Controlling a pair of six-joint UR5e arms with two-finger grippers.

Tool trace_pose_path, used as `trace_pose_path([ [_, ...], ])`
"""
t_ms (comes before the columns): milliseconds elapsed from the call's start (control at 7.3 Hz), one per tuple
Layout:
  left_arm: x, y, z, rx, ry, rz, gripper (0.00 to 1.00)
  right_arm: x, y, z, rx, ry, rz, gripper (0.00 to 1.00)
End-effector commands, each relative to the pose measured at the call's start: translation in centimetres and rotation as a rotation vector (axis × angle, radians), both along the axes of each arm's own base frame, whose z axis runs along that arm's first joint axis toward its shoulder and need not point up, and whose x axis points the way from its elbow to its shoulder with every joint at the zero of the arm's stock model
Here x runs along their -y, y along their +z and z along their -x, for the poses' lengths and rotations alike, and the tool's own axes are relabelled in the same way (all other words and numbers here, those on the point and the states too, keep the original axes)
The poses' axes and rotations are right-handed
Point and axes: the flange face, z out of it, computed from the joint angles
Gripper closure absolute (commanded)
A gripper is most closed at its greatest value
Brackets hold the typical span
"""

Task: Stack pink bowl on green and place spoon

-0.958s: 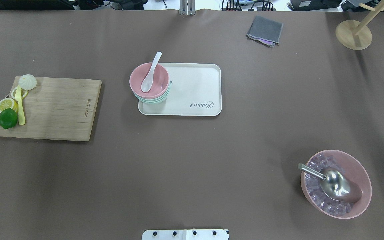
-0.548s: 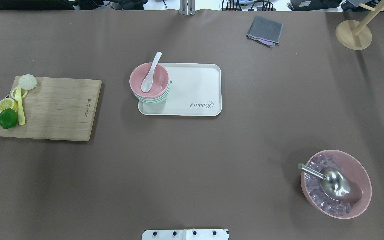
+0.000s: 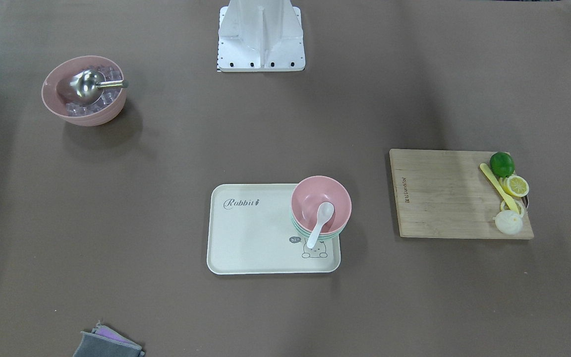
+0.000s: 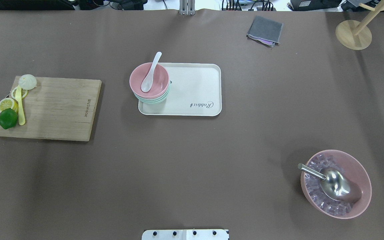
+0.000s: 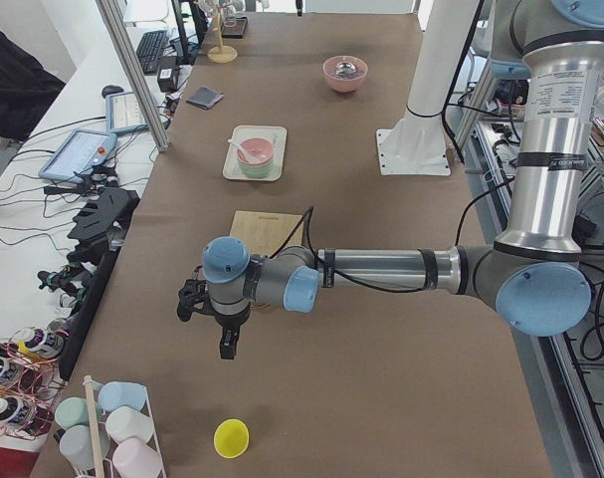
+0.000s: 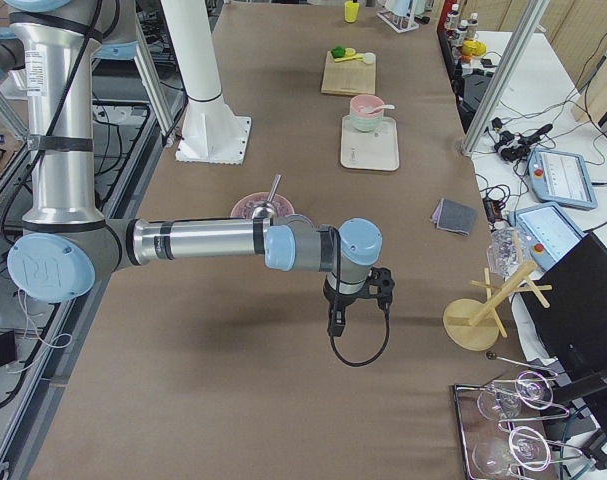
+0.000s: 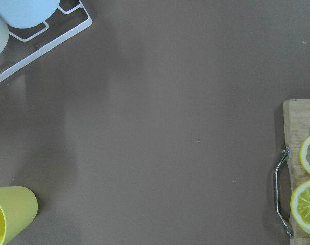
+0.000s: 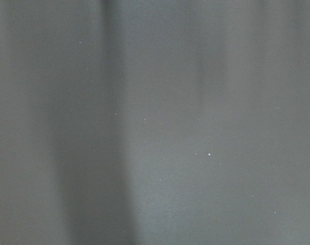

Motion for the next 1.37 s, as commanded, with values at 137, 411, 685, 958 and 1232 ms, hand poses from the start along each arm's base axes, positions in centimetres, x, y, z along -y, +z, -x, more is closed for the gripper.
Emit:
trace_pose_path([
  [137,0.1,-1.2,1.3,-0.037,-0.022,0.028,0.02,0.2,-0.3,0.0,0.001,0.007,0.001,0.00],
  [411,-0.2,-2.1,1.1,-0.059,-0.018,0.012,0.02,0.2,-0.2,0.0,0.000,0.022,0.013,0.00],
  [685,-0.2,-2.0,1.0,-0.058,-0.018,0.015,0.02,0.1,-0.4,0.0,0.011,0.023,0.013,0.00],
  [958,-0.2,-1.9,1.0,-0.058,-0.018,0.016,0.02,0.2,-0.4,0.1,0.011,0.022,0.011,0.00],
  [1232,-0.2,-1.7,1.0,-0.058,-0.018,0.021,0.02,0.2,-0.4,0.1,0.011,0.023,0.012,0.00],
])
